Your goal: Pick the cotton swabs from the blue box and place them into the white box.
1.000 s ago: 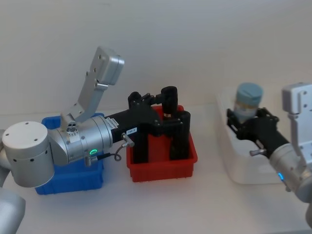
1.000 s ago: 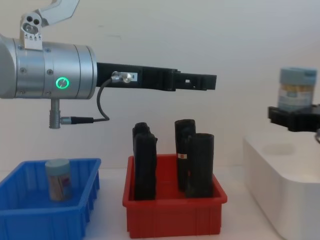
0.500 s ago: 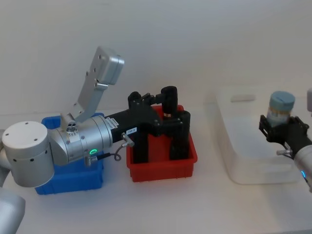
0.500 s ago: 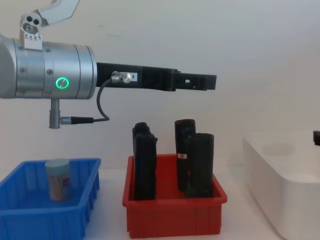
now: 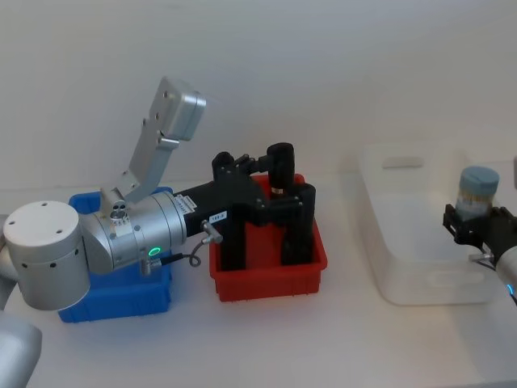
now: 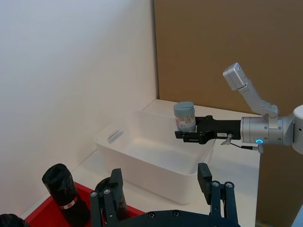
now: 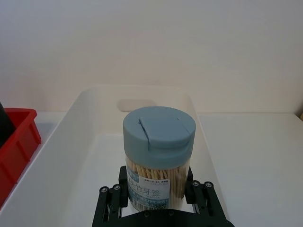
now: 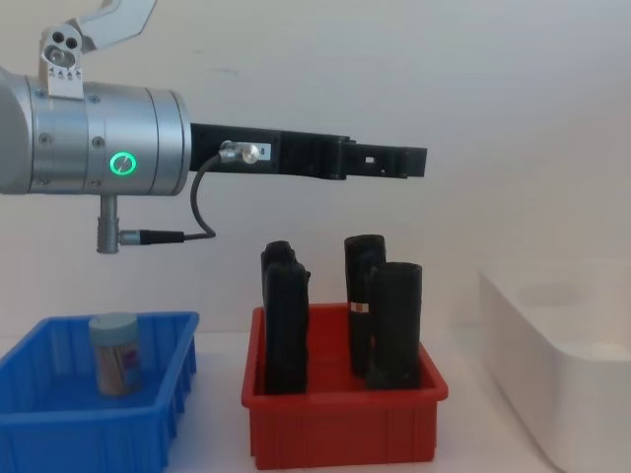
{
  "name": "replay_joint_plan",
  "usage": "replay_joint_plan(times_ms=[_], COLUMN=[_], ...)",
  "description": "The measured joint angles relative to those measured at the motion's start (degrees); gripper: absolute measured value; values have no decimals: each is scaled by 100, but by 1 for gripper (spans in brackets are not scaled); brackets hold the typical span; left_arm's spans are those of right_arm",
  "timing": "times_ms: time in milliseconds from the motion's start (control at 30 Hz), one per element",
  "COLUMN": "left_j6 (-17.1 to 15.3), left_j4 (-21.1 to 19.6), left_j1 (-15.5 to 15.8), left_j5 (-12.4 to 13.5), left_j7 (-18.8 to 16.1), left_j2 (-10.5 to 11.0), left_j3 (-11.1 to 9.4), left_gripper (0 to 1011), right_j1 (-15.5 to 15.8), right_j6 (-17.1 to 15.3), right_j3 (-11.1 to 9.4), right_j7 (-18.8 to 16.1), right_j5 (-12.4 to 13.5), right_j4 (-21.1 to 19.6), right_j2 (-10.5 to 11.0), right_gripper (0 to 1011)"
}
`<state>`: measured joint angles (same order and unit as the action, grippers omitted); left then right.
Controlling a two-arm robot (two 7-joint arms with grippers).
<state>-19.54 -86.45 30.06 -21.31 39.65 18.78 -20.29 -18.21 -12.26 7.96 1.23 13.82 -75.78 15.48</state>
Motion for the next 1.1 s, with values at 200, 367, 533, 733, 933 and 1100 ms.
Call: replay_joint_plan(times_ms=[200, 367, 533, 733, 933, 1100], left_j6=[0, 0, 0, 0, 0, 0], left_j4=[0, 0, 0, 0, 0, 0], left_j1=[0, 0, 0, 0, 0, 0], left_j5=[0, 0, 0, 0, 0, 0], left_j7=[0, 0, 0, 0, 0, 0], left_j2=[0, 0, 0, 0, 0, 0], left_j3=[0, 0, 0, 0, 0, 0], left_gripper=[1003, 1003, 1003, 1003, 1003, 1003], right_j1=[-75, -106, -112, -95, -53, -32], right_j6=[-5, 40, 113, 256, 350, 395], right_j3=[-19, -34, -45, -66, -88, -100], right_j7=[-39, -68, -79, -77, -65, -57], right_j5=[-2, -10, -18, -24, -25, -24], right_j4=[165, 248, 282, 277, 217, 189], right_j2=[-11, -16, -18, -18, -8, -2], right_gripper=[748, 873, 1002, 1002, 1001, 1001])
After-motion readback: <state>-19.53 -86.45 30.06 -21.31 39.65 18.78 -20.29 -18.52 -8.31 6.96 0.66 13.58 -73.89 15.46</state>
